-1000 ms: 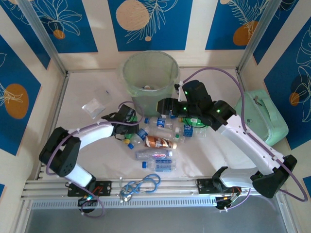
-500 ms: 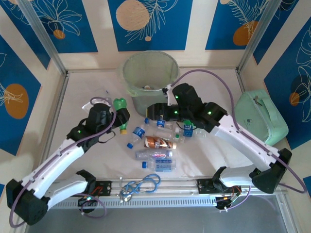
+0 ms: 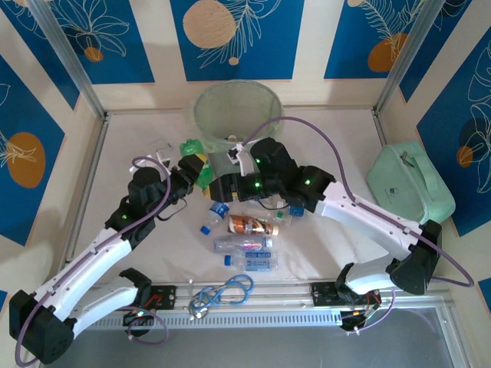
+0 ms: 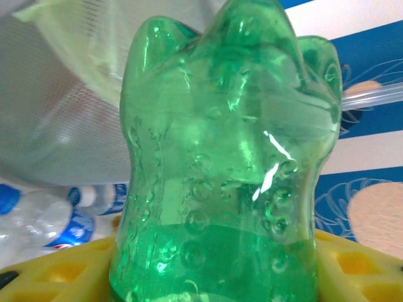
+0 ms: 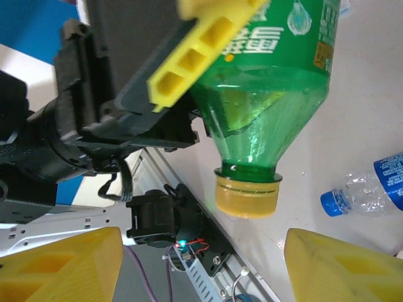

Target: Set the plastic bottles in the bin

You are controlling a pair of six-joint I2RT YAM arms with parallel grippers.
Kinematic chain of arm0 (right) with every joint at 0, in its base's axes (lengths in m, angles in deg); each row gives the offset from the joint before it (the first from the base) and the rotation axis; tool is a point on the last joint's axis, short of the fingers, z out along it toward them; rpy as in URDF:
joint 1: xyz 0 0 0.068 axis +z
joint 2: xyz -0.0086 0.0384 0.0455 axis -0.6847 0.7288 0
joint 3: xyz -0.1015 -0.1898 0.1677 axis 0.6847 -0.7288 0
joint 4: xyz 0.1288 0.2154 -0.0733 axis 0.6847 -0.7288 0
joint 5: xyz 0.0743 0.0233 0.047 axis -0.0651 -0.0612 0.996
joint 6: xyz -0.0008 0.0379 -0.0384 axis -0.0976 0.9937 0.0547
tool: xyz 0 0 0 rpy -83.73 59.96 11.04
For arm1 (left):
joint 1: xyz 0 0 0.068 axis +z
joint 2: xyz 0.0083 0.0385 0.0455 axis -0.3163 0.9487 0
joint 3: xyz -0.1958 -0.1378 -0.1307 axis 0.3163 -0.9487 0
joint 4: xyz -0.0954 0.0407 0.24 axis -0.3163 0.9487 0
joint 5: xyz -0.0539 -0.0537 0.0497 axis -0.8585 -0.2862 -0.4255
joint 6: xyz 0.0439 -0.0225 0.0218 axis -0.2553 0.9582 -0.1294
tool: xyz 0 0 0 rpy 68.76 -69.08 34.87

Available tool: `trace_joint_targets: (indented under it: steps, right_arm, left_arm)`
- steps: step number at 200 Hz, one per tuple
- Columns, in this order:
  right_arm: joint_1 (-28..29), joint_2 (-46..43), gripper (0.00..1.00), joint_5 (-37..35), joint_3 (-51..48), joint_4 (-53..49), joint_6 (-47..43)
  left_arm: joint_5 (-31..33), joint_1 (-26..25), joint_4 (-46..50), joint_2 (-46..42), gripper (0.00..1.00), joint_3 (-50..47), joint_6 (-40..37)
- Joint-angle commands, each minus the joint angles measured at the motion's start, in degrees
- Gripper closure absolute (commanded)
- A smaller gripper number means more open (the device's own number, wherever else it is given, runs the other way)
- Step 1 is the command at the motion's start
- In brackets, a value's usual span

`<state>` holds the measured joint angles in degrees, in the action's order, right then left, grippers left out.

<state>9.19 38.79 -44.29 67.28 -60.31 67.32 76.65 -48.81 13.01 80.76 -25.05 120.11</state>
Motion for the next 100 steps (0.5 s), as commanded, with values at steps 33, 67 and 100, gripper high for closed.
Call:
trace_joint_targets:
  steps: [33, 67, 100]
  right_arm:
    - [0.17, 3.06, 0.32, 0.84, 2.8, -0.07, 0.53]
    - [0.06, 4.32, 0.37, 0.36, 4.28, -0.15, 0.34]
    - [-0.36, 4.61, 0.44, -0.49, 5.46, -0.67, -0.02]
  left_arm:
    - [-4.78, 0.62, -16.85, 0.5, 0.41, -2.24, 6.08]
    - [-5.76, 0.62, -18.65, 0.74, 0.42, -2.02, 5.97]
    - [-6.04, 0.66, -18.69, 0.85, 0.43, -2.35, 6.22]
